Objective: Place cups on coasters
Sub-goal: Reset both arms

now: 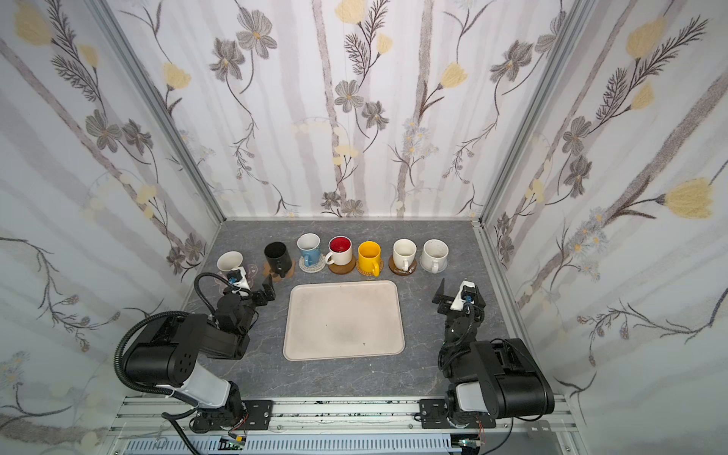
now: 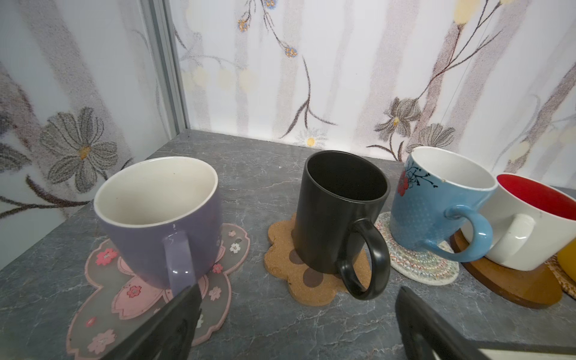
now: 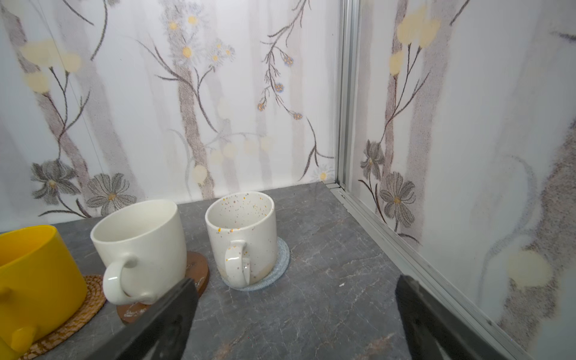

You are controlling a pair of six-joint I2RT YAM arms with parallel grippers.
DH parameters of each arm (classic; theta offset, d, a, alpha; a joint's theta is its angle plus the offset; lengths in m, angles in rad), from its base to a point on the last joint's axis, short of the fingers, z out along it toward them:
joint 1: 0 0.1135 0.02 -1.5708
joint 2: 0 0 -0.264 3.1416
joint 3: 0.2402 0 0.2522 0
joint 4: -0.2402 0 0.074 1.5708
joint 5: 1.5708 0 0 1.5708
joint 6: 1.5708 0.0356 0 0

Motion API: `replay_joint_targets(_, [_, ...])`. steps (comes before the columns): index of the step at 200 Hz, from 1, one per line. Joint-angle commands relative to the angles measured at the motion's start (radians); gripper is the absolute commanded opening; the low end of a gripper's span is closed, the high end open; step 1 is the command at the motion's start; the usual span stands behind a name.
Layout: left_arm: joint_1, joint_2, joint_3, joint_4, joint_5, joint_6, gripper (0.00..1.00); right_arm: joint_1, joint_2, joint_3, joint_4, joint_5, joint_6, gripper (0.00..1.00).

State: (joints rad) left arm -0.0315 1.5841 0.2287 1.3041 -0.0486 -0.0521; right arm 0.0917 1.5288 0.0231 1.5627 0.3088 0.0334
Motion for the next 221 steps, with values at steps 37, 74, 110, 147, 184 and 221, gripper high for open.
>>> replay_joint_targets(37, [0.005, 0.002, 0.017, 0.018, -0.011, 0.005, 1.00, -0.038, -0.028, 0.172, -0.255, -0.025, 0.039, 1.00])
replay_joint_targets(74, [0.004, 0.000, 0.018, 0.019, -0.011, 0.005, 1.00, -0.038, -0.022, 0.160, -0.219, -0.027, 0.034, 1.00])
replay_joint_targets(110, [-0.008, -0.001, 0.015, 0.019, -0.041, 0.013, 1.00, -0.035, -0.021, 0.161, -0.220, -0.026, 0.028, 1.00])
replay_joint_targets(147, [-0.013, -0.001, 0.014, 0.020, -0.062, 0.010, 1.00, -0.030, -0.020, 0.161, -0.217, -0.021, 0.025, 1.00])
replay_joint_targets(184, [-0.014, -0.001, 0.014, 0.021, -0.062, 0.010, 1.00, -0.030, -0.019, 0.161, -0.220, -0.020, 0.025, 1.00])
replay_joint_targets(221, [-0.012, 0.000, 0.018, 0.019, -0.056, 0.009, 1.00, -0.030, -0.019, 0.162, -0.222, -0.021, 0.025, 1.00])
